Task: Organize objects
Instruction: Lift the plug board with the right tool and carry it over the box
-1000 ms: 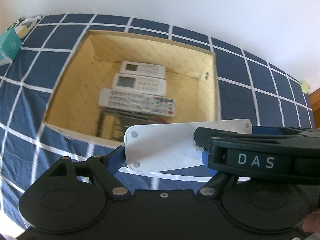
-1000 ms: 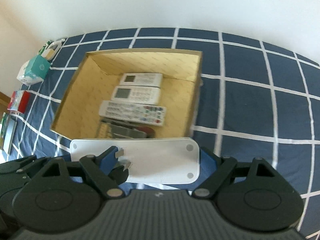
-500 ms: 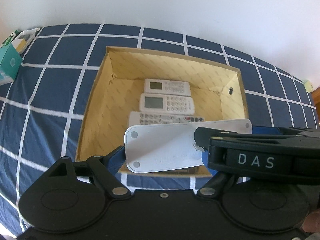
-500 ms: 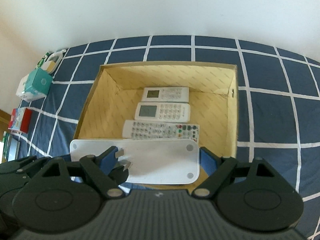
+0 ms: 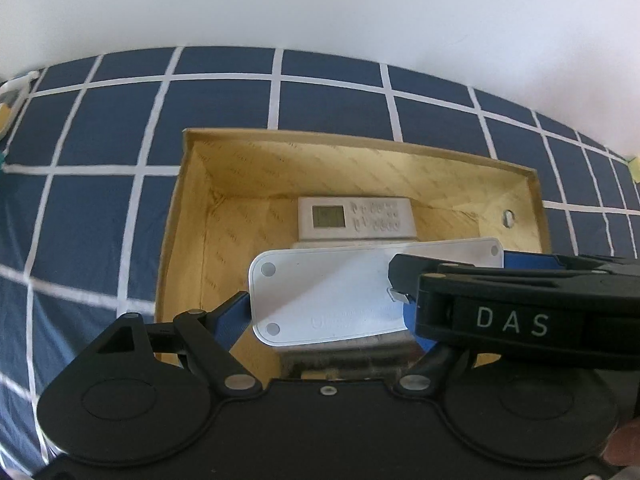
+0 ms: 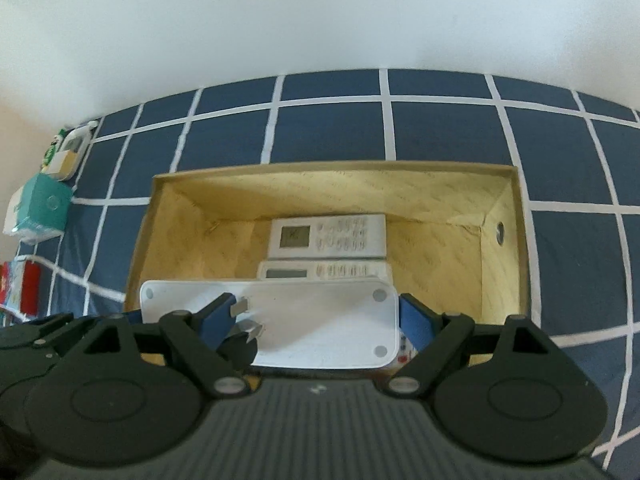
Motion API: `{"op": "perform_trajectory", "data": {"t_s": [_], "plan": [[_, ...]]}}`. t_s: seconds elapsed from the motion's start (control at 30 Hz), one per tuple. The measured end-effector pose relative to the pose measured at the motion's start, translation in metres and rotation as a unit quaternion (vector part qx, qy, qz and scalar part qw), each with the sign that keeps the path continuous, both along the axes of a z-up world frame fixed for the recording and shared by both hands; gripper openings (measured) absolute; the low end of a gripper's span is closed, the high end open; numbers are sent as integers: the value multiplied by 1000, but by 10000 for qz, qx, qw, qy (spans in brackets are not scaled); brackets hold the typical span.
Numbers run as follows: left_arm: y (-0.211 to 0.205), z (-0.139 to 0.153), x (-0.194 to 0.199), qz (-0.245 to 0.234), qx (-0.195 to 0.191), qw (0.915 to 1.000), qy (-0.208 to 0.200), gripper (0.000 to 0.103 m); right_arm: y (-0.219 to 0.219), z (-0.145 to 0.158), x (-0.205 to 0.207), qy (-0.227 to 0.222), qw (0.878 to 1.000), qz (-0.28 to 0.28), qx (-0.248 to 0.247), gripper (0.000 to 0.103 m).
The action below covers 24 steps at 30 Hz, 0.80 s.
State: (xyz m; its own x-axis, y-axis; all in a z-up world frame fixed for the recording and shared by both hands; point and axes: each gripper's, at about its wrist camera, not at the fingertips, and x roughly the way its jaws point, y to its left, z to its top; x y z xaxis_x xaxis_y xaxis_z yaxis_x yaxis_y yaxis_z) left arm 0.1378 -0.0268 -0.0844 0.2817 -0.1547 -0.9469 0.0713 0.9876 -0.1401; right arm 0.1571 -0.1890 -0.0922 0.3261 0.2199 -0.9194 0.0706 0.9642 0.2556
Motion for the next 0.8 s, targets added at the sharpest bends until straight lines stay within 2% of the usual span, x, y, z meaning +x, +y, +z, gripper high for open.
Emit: {"op": "perform_trajectory", "data": {"t_s": [0.4, 0.8], "plan": [[2, -46, 54, -177, -44, 9996, 233, 81, -12, -52, 50, 222, 9996, -156, -18, 86], [7, -68, 83, -296, -116, 9984, 477, 81, -13, -75, 76, 463, 9985, -277, -51, 86]]}}
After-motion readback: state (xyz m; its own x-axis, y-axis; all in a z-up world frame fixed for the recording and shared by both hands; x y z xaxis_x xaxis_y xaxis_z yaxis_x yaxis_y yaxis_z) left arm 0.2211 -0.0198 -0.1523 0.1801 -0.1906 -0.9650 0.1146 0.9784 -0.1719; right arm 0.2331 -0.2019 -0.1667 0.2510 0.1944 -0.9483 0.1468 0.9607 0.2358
